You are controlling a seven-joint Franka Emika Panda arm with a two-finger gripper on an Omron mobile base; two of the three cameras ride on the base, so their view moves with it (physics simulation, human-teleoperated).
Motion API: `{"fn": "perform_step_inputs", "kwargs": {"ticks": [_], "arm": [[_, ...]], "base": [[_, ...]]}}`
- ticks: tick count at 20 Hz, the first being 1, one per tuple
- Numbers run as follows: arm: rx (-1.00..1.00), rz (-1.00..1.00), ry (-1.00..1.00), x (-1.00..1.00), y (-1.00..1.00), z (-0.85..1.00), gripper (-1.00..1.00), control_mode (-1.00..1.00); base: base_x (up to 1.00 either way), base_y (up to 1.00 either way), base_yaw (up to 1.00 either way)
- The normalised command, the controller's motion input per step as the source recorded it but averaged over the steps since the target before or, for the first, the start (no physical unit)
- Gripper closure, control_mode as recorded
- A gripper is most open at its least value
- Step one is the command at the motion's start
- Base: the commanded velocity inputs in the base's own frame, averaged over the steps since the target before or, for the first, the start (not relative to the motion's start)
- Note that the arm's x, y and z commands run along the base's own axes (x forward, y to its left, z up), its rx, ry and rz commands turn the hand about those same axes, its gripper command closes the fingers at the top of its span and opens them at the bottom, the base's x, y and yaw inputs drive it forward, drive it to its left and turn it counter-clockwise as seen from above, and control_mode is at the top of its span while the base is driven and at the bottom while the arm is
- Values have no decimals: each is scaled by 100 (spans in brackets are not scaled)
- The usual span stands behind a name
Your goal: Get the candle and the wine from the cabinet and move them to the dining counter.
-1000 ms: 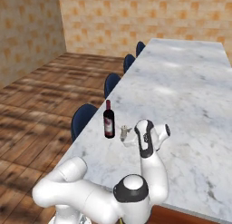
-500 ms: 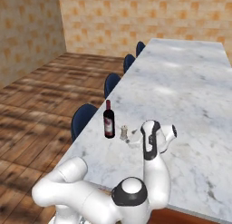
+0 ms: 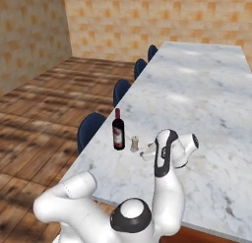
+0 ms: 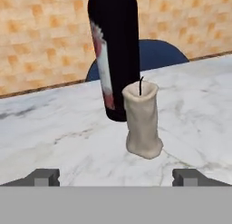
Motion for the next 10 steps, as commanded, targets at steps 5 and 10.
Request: {"fn": "perform_step_inputs", "kwargs": {"ticks": [5,10], "arm": [[-17,-19,2,-51,0,26,-100,-100],[-16,-17,7,-47,1,34,-100,-100]], "base": [[0,0,0],[0,0,0]]}}
